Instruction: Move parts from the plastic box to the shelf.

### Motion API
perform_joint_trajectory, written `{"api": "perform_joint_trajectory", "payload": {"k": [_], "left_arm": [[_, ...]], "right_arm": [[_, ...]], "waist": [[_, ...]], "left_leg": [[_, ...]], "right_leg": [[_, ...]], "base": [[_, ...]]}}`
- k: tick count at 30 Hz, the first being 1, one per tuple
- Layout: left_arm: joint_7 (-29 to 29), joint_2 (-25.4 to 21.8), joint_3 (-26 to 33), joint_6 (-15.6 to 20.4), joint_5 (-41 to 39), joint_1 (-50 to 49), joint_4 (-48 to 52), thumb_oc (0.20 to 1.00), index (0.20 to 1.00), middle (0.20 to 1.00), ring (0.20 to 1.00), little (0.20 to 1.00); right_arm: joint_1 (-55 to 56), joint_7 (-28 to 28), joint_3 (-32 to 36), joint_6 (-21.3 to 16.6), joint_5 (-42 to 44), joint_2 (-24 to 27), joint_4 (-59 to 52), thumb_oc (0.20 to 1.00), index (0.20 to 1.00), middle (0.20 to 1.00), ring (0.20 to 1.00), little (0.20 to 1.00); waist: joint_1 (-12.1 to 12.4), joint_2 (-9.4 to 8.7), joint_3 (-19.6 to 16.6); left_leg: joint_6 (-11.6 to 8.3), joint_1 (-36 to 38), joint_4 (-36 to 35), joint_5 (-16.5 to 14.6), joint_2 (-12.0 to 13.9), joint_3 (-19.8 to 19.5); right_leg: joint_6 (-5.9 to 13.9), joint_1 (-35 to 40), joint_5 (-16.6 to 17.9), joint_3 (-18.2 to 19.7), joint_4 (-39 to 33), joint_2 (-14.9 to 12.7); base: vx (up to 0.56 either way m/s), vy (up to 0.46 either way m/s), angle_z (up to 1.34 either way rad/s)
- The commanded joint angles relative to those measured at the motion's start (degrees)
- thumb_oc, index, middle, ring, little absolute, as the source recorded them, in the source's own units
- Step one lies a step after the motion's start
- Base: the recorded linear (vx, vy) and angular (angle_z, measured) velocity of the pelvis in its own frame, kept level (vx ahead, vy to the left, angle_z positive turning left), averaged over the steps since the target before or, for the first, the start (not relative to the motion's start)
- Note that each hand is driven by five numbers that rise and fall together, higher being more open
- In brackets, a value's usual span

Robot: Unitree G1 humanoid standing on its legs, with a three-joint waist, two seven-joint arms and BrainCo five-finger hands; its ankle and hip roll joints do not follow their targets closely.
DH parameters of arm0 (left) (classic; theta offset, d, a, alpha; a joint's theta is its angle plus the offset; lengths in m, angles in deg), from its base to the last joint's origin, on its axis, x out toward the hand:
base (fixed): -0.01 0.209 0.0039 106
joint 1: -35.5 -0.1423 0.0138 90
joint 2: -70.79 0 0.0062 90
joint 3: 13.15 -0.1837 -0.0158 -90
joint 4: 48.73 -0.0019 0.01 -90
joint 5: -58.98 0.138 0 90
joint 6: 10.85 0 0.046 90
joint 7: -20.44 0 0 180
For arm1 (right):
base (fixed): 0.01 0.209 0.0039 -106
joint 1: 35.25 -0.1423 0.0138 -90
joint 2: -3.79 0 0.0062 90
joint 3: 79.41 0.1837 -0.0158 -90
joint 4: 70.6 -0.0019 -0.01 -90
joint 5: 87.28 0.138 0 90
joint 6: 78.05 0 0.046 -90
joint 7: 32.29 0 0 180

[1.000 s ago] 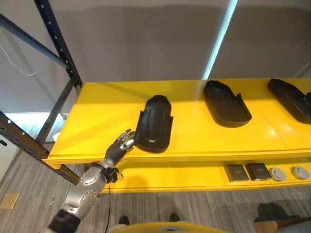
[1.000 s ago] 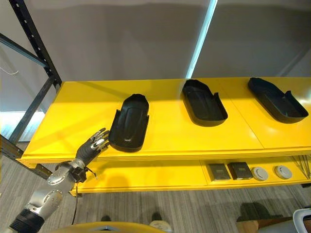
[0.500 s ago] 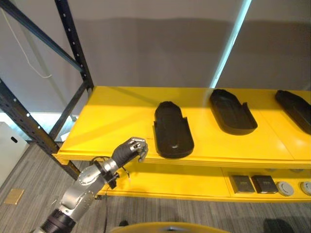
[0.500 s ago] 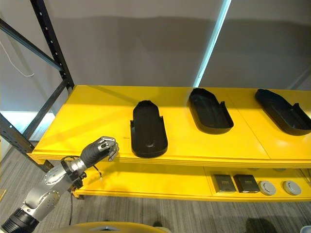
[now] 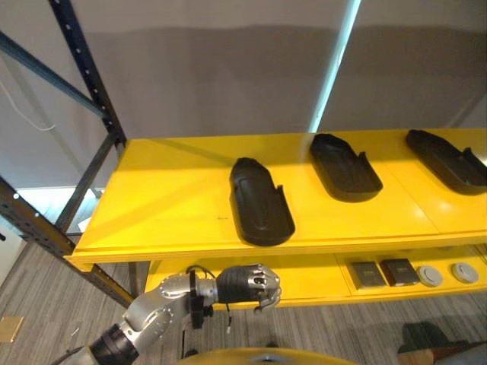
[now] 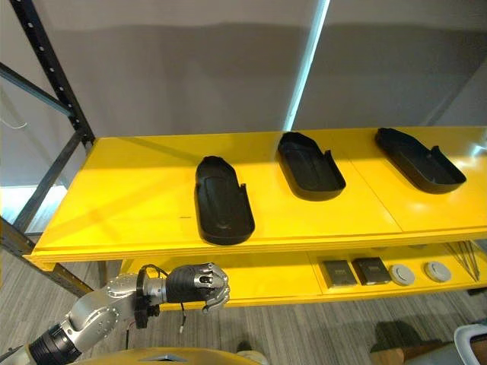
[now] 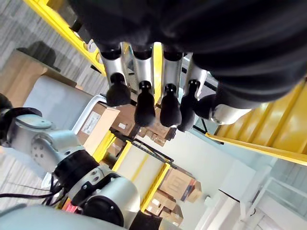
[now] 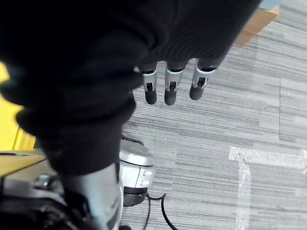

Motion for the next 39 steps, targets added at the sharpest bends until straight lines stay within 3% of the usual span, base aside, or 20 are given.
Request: {"api": "perform_joint_trajectory", "payload": {"k": [1, 6, 14, 20, 27, 29, 39], "left_arm": [[-5.31, 1.73, -1.1, 3.42, 1.69, 6.35, -0.98, 0.2, 0.2, 0.2, 0.2, 0.2], [-13.24, 2.8, -0.58, 10.1, 5.39, 7.73, -5.22, 0.2, 0.2, 0.2, 0.2, 0.2], [-20.33, 5.35, 2.23, 15.92, 5.37, 11.83, -7.99, 0.2, 0.2, 0.2, 0.2, 0.2], [-29.02, 9.51, 4.48, 19.24, 3.46, 19.01, -12.28, 0.2, 0.2, 0.2, 0.2, 0.2], [-38.93, 12.54, 6.01, 20.08, 5.35, 22.23, -16.28, 0.2, 0.2, 0.2, 0.2, 0.2], [-44.9, 14.32, 7.14, 21.42, 5.33, 23.57, -19.13, 0.2, 0.2, 0.2, 0.2, 0.2], [-57.06, 16.57, 11.49, 23.61, 6.0, 25.13, -24.7, 0.2, 0.2, 0.2, 0.2, 0.2]], "right_arm": [[-5.63, 0.18, -0.54, -0.41, 2.44, 0.88, 2.62, 1.0, 1.0, 1.0, 1.0, 1.0], [-4.38, 1.36, -0.02, -2.45, 3.61, 1.29, 1.55, 1.0, 1.0, 1.0, 1.0, 1.0], [-3.83, 1.83, -0.24, -2.81, 3.15, 1.69, -0.5, 1.0, 1.0, 1.0, 1.0, 1.0], [-3.23, 1.98, -1.28, -2.88, 1.24, 2.28, -2.64, 1.0, 1.0, 1.0, 1.0, 1.0], [-2.65, 1.79, -1.73, -2.28, 0.38, 2.77, -4.21, 1.0, 1.0, 1.0, 1.0, 1.0], [-2.62, 2.28, -2.22, -1.92, 0.75, 2.69, -4.96, 1.0, 1.0, 1.0, 1.0, 1.0], [-2.91, 2.63, -2.5, -0.94, 0.65, 2.42, -5.97, 1.0, 1.0, 1.0, 1.0, 1.0]], "waist": [[-0.48, 1.62, 5.42], [-1.44, 2.05, 7.55], [-2.74, 2.44, 9.78], [-5.35, 2.59, 11.64], [-6.91, 2.39, 12.39], [-7.49, 2.36, 12.75], [-7.91, 2.32, 13.5]], "left_leg": [[1.67, 2.94, 0.05, -2.91, -0.32, 2.85], [1.75, 0.99, 0.05, -2.57, -0.6, 2.84], [1.62, -0.4, 0.05, -2.14, -0.76, 3.05], [1.29, -0.78, 0.05, -1.81, -0.58, 3.98], [0.95, -0.28, 0.05, -1.77, -0.4, 4.57], [0.76, -0.14, 0.05, -1.74, -0.29, 4.9], [0.44, 0.35, 0.05, -1.38, -0.03, 5.14]], "right_leg": [[2.69, 0.28, 1.23, 1.68, 0.24, -0.88], [2.45, -1.95, 1.65, 2.59, 0.24, -0.93], [2.07, -3.68, 2.07, 3.2, 0.24, -1.05], [1.75, -4.75, 2.42, 4.6, 0.24, -0.92], [1.56, -4.73, 2.46, 5.41, 0.24, -0.68], [1.42, -4.72, 2.26, 5.65, 0.24, -0.6], [1.3, -4.3, 1.94, 5.5, 0.24, -0.55]], "base": [[-0.02, -0.03, -0.15], [-0.05, -0.014, -0.08], [-0.01, -0.006, -0.02], [0.01, 0.005, -0.05], [0.04, 0.005, -0.09], [0.03, 0.018, -0.08], [0.0, 0.002, -0.01]]}}
